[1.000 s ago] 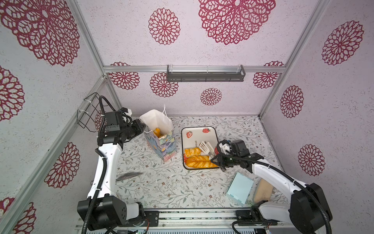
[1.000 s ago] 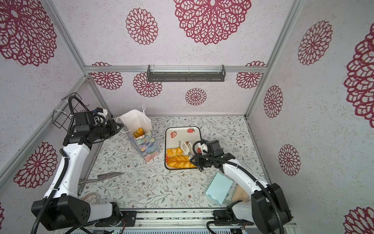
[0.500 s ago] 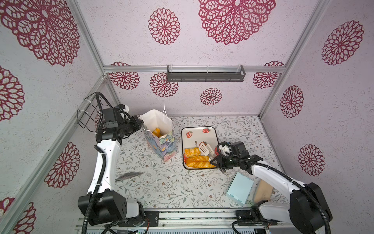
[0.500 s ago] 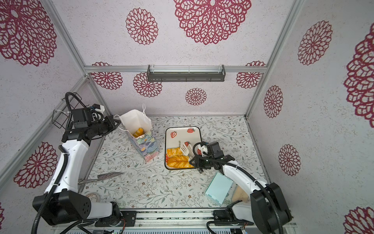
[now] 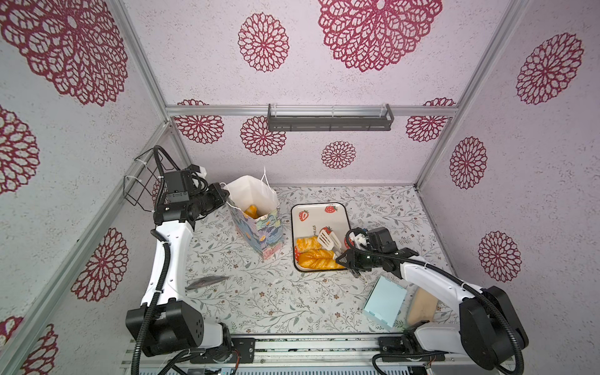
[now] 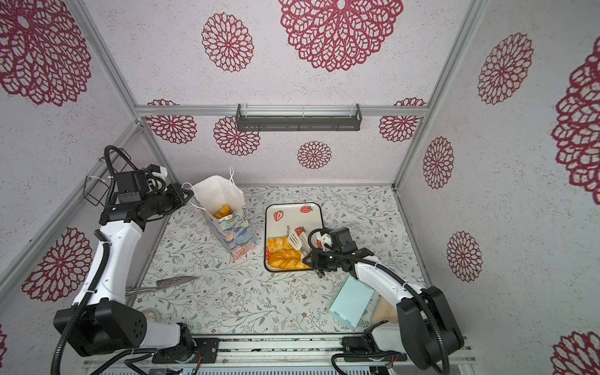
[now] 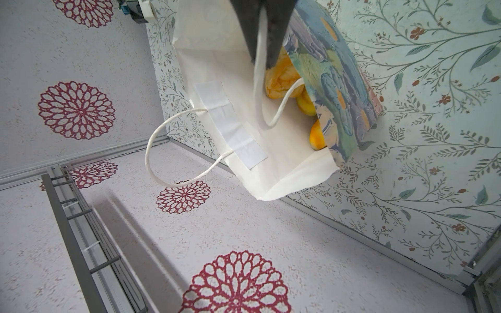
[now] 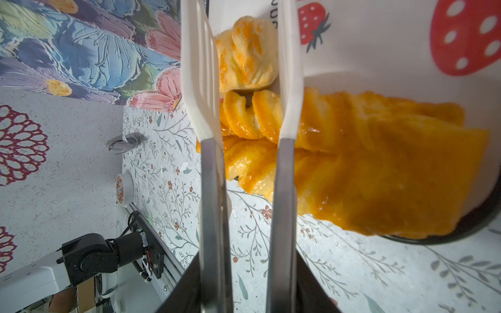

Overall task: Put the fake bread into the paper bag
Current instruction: 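Lower the right tongs onto another plain croissant in the tray, then close the right tongs on the plain croissant and lift it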

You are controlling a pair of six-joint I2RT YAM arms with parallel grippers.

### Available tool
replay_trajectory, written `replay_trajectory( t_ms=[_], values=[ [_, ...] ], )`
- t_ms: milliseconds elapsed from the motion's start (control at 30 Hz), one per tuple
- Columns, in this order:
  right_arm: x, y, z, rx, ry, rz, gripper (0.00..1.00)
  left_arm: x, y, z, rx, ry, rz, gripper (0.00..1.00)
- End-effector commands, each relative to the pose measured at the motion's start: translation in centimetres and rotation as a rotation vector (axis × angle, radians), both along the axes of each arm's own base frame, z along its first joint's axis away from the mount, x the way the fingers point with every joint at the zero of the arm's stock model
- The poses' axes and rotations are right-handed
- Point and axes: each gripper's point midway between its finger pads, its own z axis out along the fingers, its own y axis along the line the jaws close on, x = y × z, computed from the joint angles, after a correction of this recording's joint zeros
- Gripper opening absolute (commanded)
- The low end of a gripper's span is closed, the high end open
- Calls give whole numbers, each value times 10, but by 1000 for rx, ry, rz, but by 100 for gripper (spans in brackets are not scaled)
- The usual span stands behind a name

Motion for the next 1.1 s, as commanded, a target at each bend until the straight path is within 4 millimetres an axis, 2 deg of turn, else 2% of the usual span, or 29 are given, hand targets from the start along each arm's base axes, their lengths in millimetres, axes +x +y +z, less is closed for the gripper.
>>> replay_trajectory(
  t_ms=[0, 300, 500, 667, 1067],
  values=[
    [4, 10, 10, 49, -30, 20, 43, 3, 2, 12, -5, -34, 8, 0],
    [8, 16, 2, 49, -18, 22, 40, -8, -6, 2, -6, -13, -18, 1],
    [11, 18, -3, 41, -10, 25, 39, -16, -5, 7, 19, -28, -13, 2],
    [12, 19, -7, 39, 1, 26, 37, -18, -7, 4, 15, -18, -19, 2],
    [12, 18, 2, 48, -32, 28, 29, -16, -7, -3, 2, -6, -17, 2]
  ],
)
